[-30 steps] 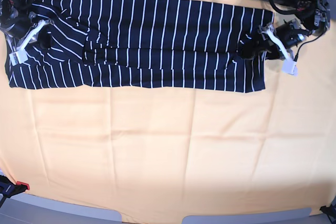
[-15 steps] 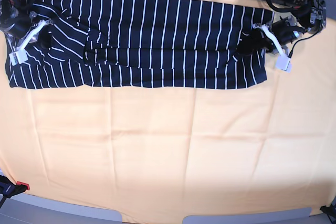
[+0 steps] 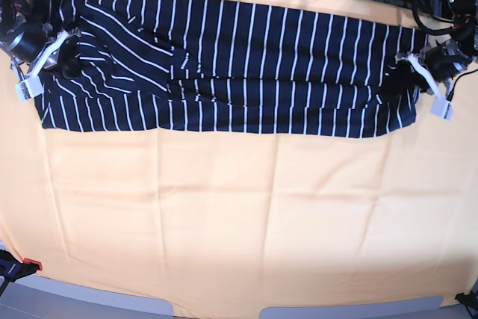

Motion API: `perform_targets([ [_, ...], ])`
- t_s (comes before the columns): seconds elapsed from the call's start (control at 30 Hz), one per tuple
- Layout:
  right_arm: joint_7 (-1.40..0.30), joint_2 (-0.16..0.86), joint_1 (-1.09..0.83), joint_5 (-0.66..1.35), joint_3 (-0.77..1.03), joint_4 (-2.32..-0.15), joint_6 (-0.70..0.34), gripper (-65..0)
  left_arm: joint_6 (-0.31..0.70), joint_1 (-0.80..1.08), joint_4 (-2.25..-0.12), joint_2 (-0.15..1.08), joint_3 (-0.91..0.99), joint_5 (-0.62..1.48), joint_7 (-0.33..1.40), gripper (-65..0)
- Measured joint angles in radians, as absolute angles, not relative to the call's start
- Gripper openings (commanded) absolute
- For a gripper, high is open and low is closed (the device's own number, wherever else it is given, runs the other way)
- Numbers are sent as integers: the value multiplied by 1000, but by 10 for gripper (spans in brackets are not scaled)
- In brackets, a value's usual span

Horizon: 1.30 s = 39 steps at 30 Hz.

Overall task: Fold the T-shirt properly
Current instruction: 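Fold the end held by the left gripper toward the right gripper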

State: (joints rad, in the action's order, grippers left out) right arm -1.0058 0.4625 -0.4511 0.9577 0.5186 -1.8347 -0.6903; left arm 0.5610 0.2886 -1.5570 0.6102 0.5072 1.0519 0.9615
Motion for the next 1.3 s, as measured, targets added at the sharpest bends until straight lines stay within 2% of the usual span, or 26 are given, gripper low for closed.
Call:
perform_targets([
  [0.07, -1006, 463, -451, 958, 519, -1835, -690, -601, 561, 289, -1557, 629, 508, 1110, 968, -650],
  [0.2, -1006, 463, -451, 958, 518, -1835, -690, -603, 689, 288, -1557, 634, 512, 1339, 1048, -650],
  [0.3, -1006, 463, -451, 957, 519, -1835, -690, -603, 690, 288, -1563, 633, 512, 1470, 1141, -650],
  [0.5, -1006, 462, -452, 958, 518, -1835, -690, -603, 689, 289, -1747, 601, 513, 1449, 1171, -650],
  [0.73, -1006, 443, -454, 958, 518, -1835, -690, -603, 692, 289, -2000, 509, 483, 1459, 1160, -650],
  [0.8, -1006, 444, -454, 958, 518, -1835, -690, -603, 692, 289, -2002, 478, 435, 1439, 1114, -650],
  [1.0, -1005, 445, -454, 958, 518, -1835, -690, -603, 690, 289, -1939, 390, 242, 1190, 935, -650],
  [1.3, -1006, 446, -453, 958, 518, -1835, -690, -603, 689, 252, -1895, 258, 141, 1132, 892, -650],
])
